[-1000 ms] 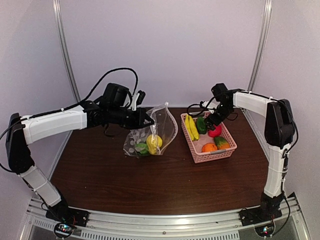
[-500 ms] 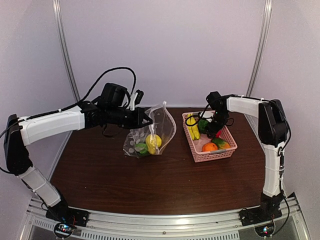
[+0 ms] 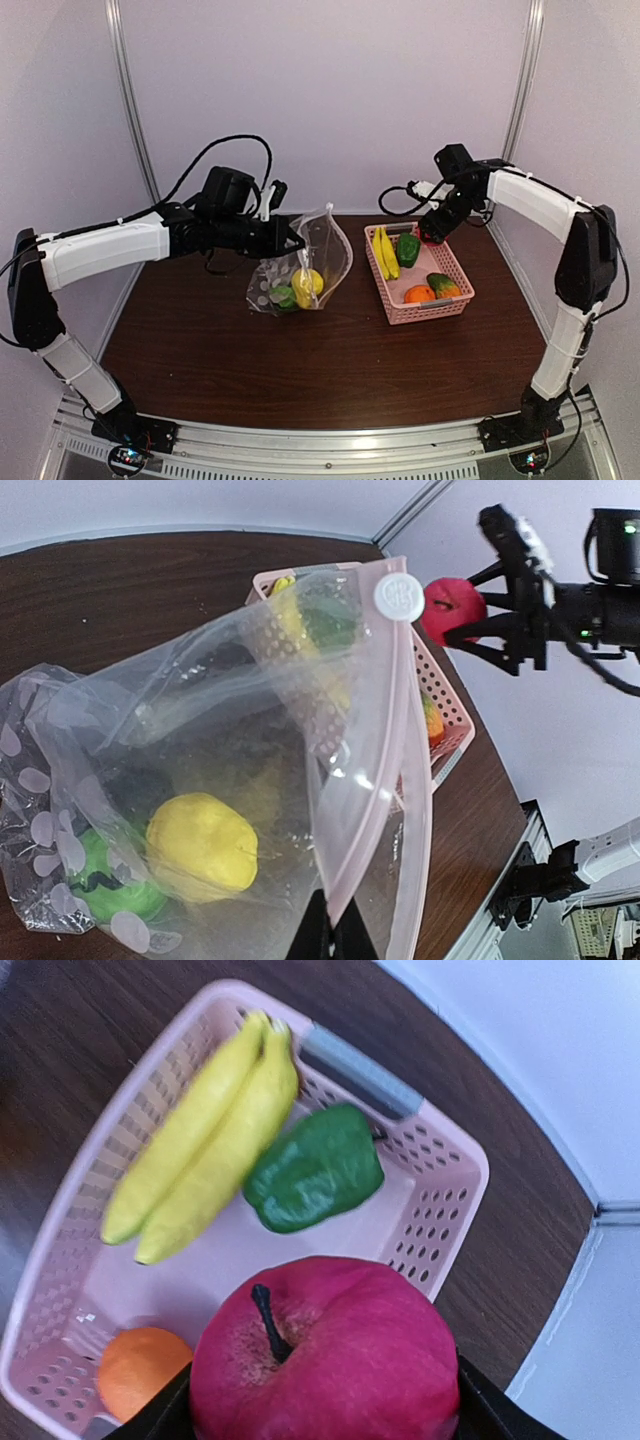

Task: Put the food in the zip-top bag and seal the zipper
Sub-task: Pick up the fake fruit from the bin, then place the fake fruit in the zipper food storage bag.

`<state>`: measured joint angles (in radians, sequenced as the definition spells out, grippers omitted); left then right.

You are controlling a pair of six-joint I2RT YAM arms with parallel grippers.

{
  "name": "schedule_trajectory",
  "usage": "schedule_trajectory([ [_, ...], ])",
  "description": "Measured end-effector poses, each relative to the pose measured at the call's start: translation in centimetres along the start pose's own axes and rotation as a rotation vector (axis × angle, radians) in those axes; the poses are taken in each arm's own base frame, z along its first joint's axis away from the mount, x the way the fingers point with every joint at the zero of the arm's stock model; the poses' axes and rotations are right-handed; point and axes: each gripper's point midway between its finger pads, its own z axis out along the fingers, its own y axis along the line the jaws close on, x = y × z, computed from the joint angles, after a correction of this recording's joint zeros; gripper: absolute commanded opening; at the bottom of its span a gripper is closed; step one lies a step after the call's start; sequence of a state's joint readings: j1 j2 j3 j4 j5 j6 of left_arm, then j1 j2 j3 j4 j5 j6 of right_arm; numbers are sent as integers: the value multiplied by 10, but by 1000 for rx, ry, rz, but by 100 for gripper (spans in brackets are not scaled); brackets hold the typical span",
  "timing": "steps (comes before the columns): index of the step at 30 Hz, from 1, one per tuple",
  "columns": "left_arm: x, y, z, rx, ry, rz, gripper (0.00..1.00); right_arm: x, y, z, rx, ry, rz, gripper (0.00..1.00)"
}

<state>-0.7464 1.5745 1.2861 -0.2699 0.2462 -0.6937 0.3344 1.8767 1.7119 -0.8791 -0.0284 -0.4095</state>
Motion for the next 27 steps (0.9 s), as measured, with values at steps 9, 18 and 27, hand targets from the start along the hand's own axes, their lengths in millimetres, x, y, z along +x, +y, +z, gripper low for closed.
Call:
schedule_trajectory([
  [9,-1,0,6,1,7,-1,0,-89,109,-128,-497,-469,0,60],
  [18,-1,0,5,1,6,-2,0,-118,206,-131,-876,-486,-6,60],
  [27,-4,-2,4,9,-5,2,0,-114,235,-104,-895,-397,10,83],
])
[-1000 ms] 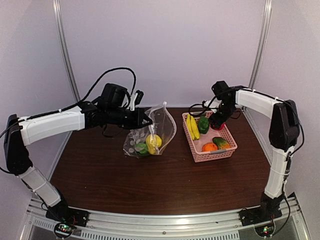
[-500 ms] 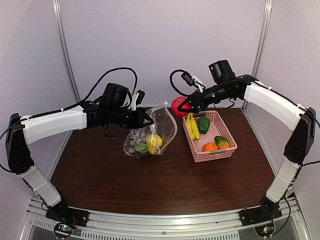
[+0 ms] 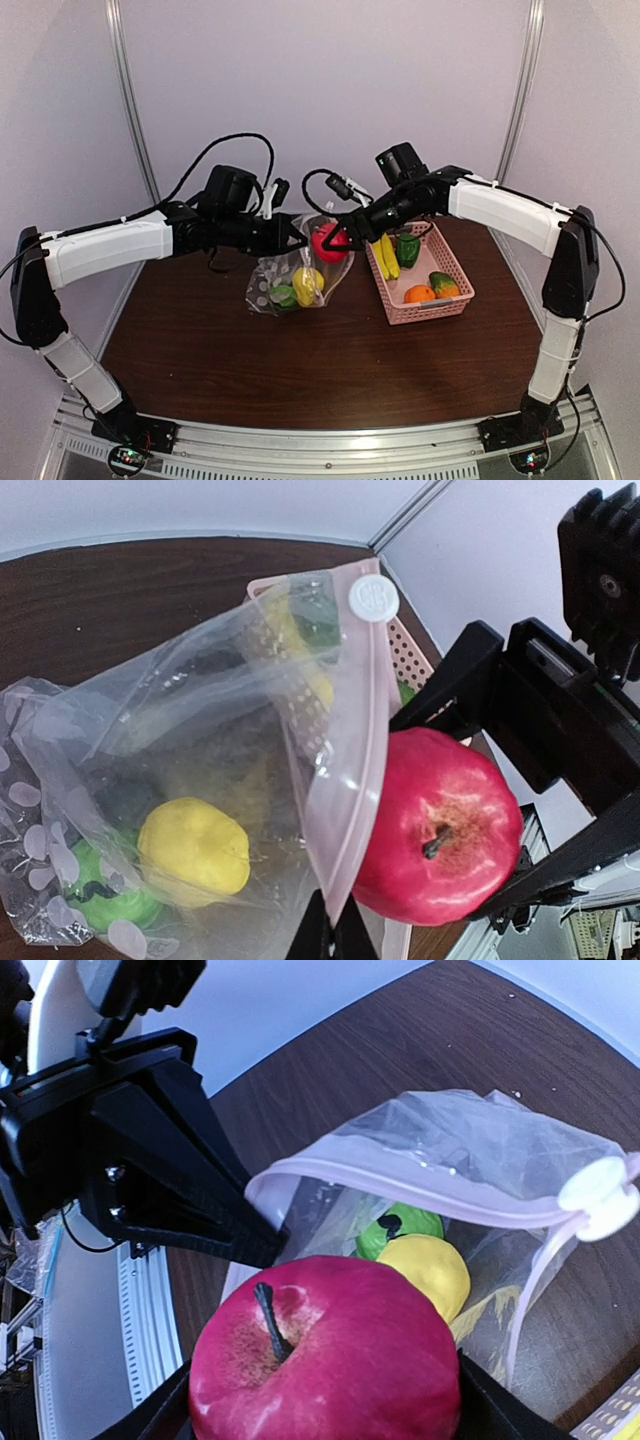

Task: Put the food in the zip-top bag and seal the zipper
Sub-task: Place the fake fruit in the zipper food storage bag.

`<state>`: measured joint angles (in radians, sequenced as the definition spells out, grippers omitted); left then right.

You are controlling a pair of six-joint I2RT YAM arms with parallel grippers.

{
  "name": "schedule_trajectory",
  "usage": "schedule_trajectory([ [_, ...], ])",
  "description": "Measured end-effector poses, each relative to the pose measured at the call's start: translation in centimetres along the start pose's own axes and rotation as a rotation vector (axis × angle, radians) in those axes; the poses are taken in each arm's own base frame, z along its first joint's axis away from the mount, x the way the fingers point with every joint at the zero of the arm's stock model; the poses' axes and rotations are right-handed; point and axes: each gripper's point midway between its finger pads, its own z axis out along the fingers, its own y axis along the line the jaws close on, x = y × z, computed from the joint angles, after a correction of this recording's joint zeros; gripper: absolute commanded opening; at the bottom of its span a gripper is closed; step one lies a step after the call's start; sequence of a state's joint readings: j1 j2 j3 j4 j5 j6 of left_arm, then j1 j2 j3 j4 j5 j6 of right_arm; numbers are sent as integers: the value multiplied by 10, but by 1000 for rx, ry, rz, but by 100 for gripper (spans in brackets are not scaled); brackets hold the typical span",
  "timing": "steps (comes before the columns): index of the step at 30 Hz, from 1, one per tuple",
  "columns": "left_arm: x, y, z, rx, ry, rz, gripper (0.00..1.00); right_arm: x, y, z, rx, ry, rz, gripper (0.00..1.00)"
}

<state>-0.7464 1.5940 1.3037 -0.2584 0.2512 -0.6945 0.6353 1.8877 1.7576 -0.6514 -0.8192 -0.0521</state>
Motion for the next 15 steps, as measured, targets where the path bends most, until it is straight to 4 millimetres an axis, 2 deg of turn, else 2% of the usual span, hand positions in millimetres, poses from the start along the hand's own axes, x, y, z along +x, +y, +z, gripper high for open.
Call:
schedule_trajectory([
  [1,-1,0,0,1,-2,1,0,0,-2,1,19,0,0,86],
  [2,-1,0,0,2,-3,1,0,-1,-4,2,38,0,-2,93],
  [4,-1,-1,0,3,-4,1,0,-1,-8,2,67,-1,2,98],
  [9,-1,-1,0,3,-4,1,0,-12,-8,-2,93,-19,-6,100],
  [12,-2,2,-4,-25,13,0,0,-28,1,-14,93,-38,-23,100],
  [14,-12,3,-15,-67,25,16,0,-47,8,-31,95,-83,-51,100],
  [15,-24,1,-24,-94,14,36,0,-53,12,-39,94,-102,-61,100],
])
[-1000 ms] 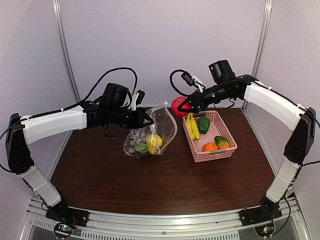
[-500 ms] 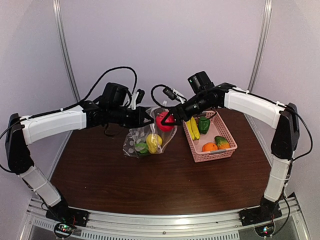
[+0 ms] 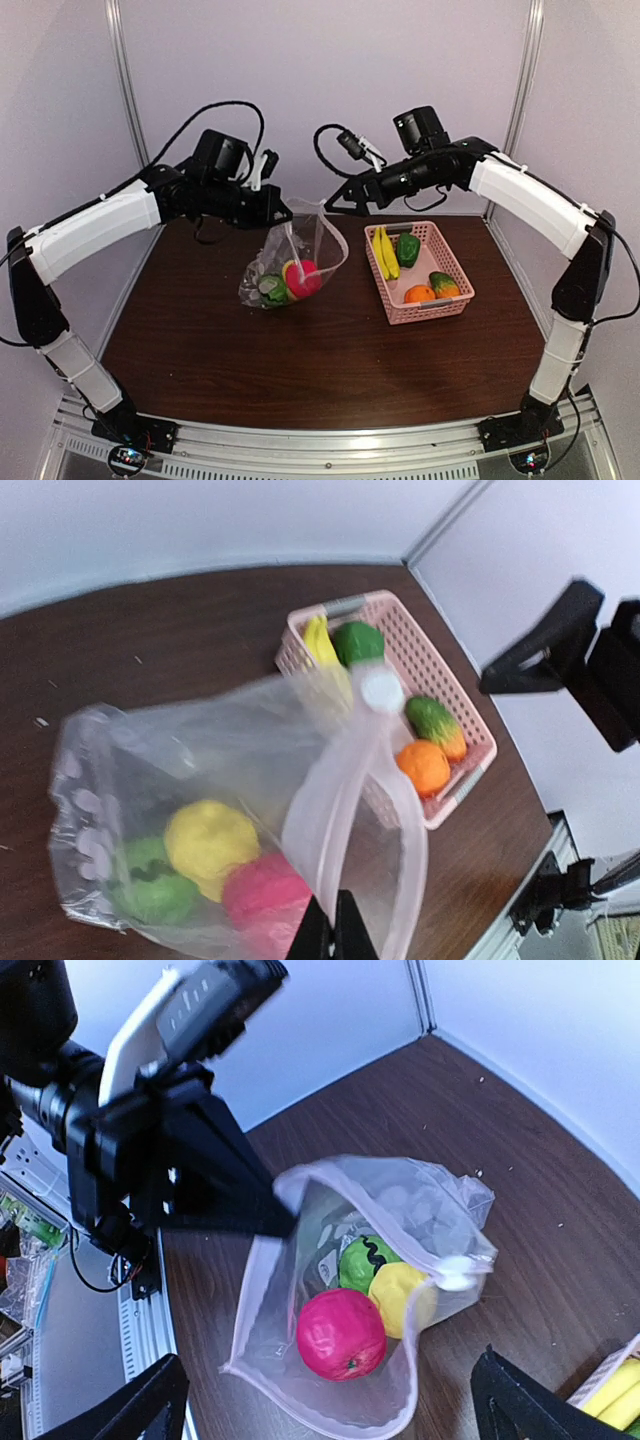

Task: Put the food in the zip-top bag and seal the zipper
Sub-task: Place the fake fruit in the zipper food storage bag, then pick up the fake vegetable from the bin.

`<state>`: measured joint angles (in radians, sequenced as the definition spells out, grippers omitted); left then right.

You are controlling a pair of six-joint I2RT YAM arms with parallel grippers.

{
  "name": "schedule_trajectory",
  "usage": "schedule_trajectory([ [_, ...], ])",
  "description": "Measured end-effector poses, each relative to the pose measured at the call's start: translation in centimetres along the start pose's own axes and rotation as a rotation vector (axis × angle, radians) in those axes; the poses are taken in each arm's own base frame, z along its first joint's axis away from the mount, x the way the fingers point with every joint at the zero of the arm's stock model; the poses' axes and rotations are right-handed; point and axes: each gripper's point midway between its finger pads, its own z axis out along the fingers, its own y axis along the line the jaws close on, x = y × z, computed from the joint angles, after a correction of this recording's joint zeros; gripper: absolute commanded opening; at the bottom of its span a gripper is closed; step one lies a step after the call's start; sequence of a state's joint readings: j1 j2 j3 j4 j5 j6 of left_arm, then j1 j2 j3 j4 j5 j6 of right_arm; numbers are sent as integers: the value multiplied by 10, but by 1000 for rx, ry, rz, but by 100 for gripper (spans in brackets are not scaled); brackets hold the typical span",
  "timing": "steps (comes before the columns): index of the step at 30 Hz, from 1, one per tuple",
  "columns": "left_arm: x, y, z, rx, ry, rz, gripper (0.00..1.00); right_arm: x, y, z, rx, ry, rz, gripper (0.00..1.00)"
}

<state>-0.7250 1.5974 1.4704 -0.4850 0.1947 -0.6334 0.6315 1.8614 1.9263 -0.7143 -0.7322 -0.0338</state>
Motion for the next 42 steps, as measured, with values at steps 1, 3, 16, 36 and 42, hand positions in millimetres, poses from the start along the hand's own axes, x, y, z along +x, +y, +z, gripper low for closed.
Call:
schedule_trajectory([
  [1,-17,-1,-13,-30,-29,25,0,-8,3,-12,3,-26,-8,99],
  [3,-61,-9,-48,-81,-138,80,0,-26,4,-45,32,-95,-24,100],
  [16,-70,4,-109,-272,-65,246,0,-4,-20,-92,191,-136,-60,100],
  [36,15,37,-71,-193,14,180,0,93,-164,-130,568,72,100,97],
  [42,21,22,-56,-70,15,155,0,159,-208,-105,606,245,211,94],
])
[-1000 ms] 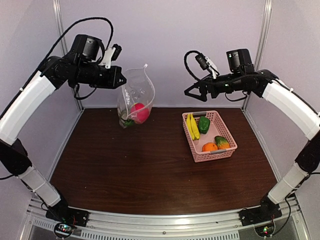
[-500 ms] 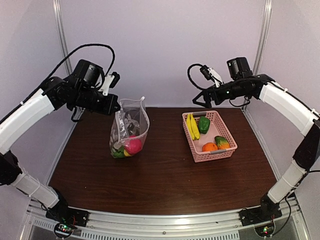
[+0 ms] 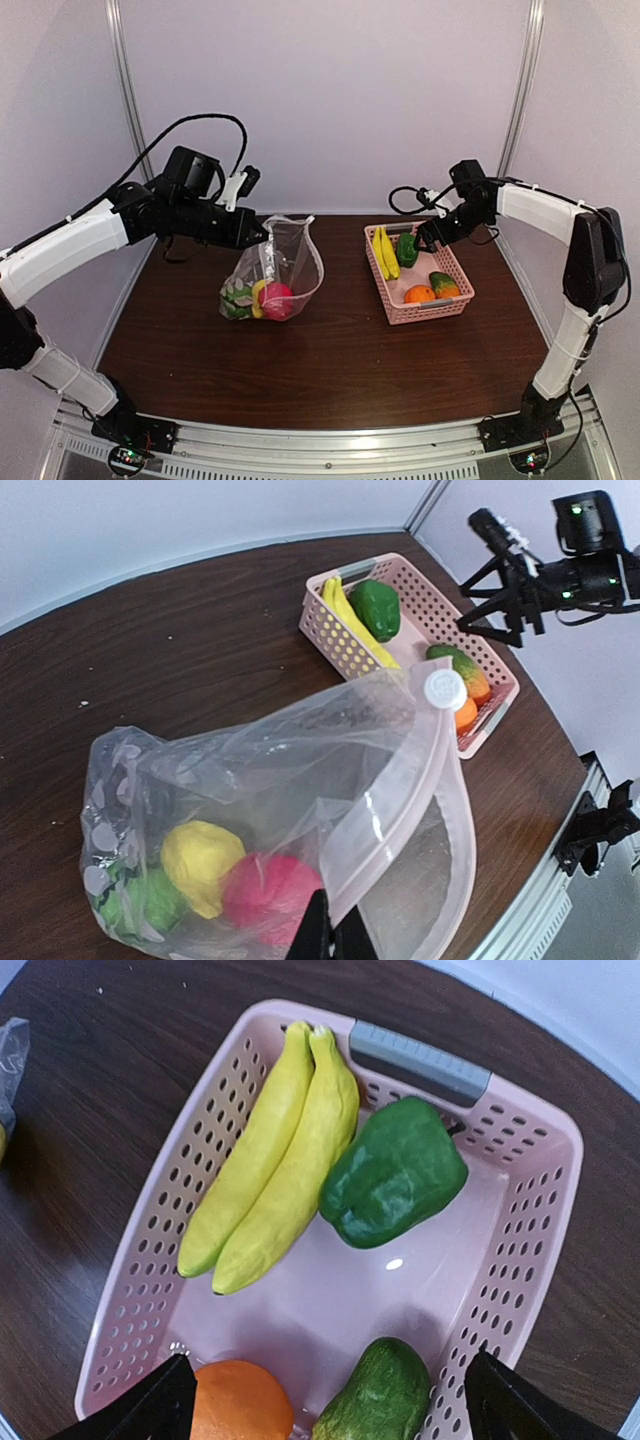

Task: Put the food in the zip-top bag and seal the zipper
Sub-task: Pick up the fake vegetable from the bin.

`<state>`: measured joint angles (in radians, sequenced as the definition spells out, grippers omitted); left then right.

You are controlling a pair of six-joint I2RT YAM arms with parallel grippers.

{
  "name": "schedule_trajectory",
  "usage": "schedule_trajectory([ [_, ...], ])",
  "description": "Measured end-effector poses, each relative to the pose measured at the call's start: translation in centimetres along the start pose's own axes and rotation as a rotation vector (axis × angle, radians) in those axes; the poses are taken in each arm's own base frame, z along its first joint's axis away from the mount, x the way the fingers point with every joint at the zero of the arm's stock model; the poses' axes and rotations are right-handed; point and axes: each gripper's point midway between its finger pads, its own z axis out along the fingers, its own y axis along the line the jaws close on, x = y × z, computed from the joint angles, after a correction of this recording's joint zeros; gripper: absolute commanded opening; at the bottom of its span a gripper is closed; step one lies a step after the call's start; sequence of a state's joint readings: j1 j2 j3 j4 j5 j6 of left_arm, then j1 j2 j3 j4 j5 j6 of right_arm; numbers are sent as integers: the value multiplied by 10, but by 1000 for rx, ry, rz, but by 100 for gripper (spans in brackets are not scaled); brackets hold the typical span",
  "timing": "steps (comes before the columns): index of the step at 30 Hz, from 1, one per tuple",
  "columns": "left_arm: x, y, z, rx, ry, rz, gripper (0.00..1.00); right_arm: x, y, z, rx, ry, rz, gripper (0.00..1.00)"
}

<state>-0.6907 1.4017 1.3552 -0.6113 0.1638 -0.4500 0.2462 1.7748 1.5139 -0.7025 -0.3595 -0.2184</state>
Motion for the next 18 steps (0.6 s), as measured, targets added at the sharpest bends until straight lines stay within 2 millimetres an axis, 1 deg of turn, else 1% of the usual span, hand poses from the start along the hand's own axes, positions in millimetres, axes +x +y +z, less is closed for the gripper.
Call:
schedule_trajectory([
  [3,-2,-7,7,44,-6,-15,0,15,-5,26,-7,79,23,94],
  [6,-3,-10,16,69,-7,-30,0,15,-11,41,3,103,48,95],
  [9,-5,-9,21,67,-12,-51,0,8,-18,49,28,89,80,97],
  [13,-8,-8,22,63,-24,-72,0,-8,-25,60,40,49,118,97],
  [16,-9,-8,22,66,-26,-87,0,-23,-31,77,35,29,148,96],
  [18,-8,-9,22,69,-25,-95,0,-28,-34,91,28,23,171,96],
])
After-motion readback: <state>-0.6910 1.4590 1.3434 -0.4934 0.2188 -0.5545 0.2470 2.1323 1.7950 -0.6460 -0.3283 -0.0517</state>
